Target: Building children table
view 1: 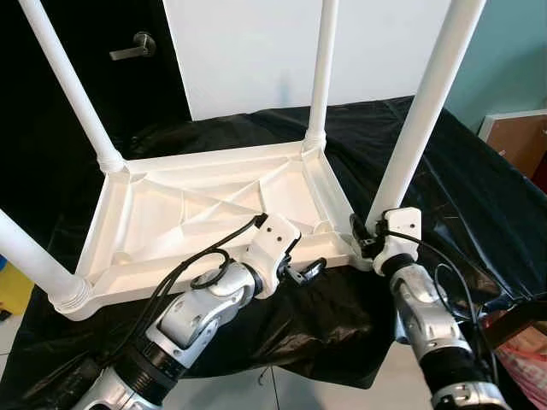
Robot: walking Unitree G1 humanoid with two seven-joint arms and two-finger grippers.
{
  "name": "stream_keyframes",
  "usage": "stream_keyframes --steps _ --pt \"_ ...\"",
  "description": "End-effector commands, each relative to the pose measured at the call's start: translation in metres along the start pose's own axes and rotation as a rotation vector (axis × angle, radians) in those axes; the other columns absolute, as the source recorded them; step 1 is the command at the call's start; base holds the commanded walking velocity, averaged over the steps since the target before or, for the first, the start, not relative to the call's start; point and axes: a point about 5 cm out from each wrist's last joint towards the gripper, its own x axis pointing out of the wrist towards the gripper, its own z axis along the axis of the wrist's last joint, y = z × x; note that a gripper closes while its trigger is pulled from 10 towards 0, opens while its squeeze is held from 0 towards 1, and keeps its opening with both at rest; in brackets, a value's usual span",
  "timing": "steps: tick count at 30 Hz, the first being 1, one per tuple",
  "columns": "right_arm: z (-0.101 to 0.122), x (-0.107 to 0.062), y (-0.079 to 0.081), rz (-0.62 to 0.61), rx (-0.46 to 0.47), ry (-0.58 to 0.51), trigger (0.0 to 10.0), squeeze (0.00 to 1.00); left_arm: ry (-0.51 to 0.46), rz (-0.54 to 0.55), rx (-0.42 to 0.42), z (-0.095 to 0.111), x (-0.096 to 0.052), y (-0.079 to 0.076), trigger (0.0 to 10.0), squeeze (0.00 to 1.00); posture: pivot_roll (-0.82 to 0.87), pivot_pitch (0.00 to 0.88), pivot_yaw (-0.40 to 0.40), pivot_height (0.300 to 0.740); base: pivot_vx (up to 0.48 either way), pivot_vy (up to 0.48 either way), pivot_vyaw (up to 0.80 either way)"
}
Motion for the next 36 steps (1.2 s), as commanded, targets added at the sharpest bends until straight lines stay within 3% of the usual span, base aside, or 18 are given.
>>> stream_keyframes --steps 1,4,8,13,14,21,29,31,32,33,34,36 --pt "-0.022 -0.008 0.006 -0.077 0.029 0.114 10.0 0.00 0.008 -0.202 0.001 0.000 -0.003 -0.011 10.0 0.00 -0.15 0.000 0.015 0.740 0.000 0.000 0.00" --pt "-0.021 -0.006 0.011 -0.121 0.050 0.117 10.0 0.00 0.010 -0.202 0.001 0.000 -0.004 -0.011 10.0 0.00 -0.15 0.000 0.016 0.740 0.000 0.000 0.00" --pt "-0.010 -0.005 0.033 -0.067 0.103 0.048 10.0 0.00 0.020 -0.199 0.003 -0.002 -0.005 -0.009 10.0 0.00 -0.15 0.000 0.020 0.740 0.000 0.000 0.00" --pt "-0.006 -0.008 0.037 -0.050 0.107 0.031 10.0 0.00 0.021 -0.199 0.001 -0.002 -0.006 -0.009 10.0 0.00 -0.14 0.000 0.022 0.740 0.000 0.000 0.00" --pt "-0.005 -0.008 0.037 -0.051 0.110 0.026 10.0 1.00 0.022 -0.199 0.000 -0.002 -0.007 -0.009 10.0 0.00 -0.14 0.000 0.023 0.740 0.000 0.000 0.00" --pt "0.003 -0.007 0.032 -0.067 0.103 -0.006 10.0 1.00 0.024 -0.195 -0.001 -0.002 -0.008 -0.009 10.0 0.00 -0.14 0.000 0.022 0.740 0.000 0.000 0.00" --pt "0.010 -0.009 0.011 0.118 0.049 -0.040 10.0 1.00 0.022 -0.196 -0.001 -0.001 -0.008 -0.009 10.0 0.00 -0.14 0.000 0.026 0.740 0.000 0.000 0.00" --pt "0.010 -0.009 0.011 0.118 0.049 -0.040 10.0 1.00 0.022 -0.196 -0.001 -0.001 -0.008 -0.009 10.0 0.00 -0.14 0.000 0.026 0.740 0.000 0.000 0.00" --pt "0.010 -0.011 0.007 0.164 0.035 -0.038 10.0 0.88 0.023 -0.195 -0.001 -0.001 -0.008 -0.009 10.0 0.00 -0.14 0.000 0.026 0.740 0.000 0.000 0.00" --pt "0.010 -0.011 0.007 0.164 0.035 -0.038 10.0 0.88 0.023 -0.195 -0.001 -0.001 -0.008 -0.009 10.0 0.00 -0.14 0.000 0.026 0.740 0.000 0.000 0.00" --pt "0.010 -0.012 0.004 0.227 0.015 -0.031 10.0 0.00 0.024 -0.196 0.000 -0.001 -0.008 -0.009 10.0 0.00 -0.15 0.000 0.028 0.740 0.000 0.000 0.00" --pt "0.010 -0.013 0.001 0.285 -0.005 -0.023 10.0 0.00 0.025 -0.197 0.000 -0.001 -0.008 -0.009 10.0 0.00 -0.15 0.000 0.030 0.740 0.000 0.000 0.00"
